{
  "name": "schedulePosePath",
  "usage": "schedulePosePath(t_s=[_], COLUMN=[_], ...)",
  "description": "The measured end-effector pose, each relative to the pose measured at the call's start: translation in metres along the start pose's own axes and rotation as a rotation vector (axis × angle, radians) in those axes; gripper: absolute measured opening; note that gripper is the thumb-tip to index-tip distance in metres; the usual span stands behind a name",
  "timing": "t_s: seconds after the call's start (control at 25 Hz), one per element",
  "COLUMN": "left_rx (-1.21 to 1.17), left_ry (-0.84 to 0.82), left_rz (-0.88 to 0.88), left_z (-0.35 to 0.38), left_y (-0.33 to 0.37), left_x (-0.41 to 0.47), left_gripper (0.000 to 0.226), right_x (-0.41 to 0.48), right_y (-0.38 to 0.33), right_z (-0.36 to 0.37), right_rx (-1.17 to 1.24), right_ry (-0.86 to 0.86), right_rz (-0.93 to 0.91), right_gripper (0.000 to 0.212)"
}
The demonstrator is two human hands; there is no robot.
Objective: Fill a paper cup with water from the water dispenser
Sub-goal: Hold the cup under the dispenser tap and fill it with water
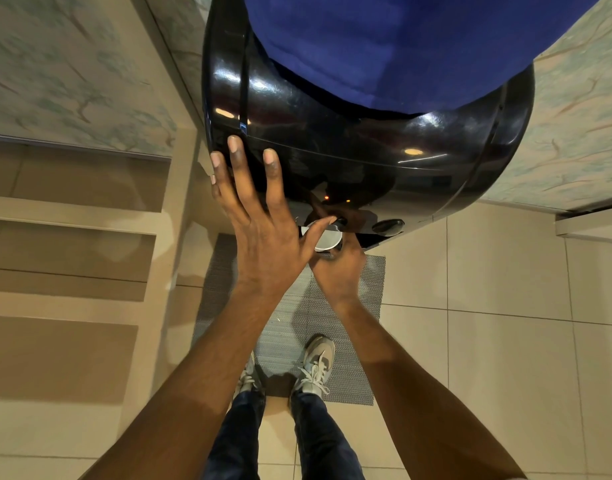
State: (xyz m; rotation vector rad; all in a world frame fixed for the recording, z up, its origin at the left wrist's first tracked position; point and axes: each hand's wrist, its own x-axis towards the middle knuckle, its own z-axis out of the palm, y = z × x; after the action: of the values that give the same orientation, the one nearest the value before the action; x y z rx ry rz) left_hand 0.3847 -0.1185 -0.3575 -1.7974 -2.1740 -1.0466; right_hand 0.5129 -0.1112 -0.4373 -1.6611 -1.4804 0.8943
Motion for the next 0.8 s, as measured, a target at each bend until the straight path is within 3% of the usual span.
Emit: schedulePosePath(t_s=[0.8], left_rx=[-0.017], left_ry=[-0.006], left_rz=[-0.007], left_z=[-0.0014], left_y=[0.0008], left_x=[0.0015], left_gripper=[0.145], right_x=[-0.0003], right_y=[0.0003], right_z=[-0.0028], right_rx=[0.004], right_ry=[0.005], right_rz=[0.005], right_gripper=[0.054])
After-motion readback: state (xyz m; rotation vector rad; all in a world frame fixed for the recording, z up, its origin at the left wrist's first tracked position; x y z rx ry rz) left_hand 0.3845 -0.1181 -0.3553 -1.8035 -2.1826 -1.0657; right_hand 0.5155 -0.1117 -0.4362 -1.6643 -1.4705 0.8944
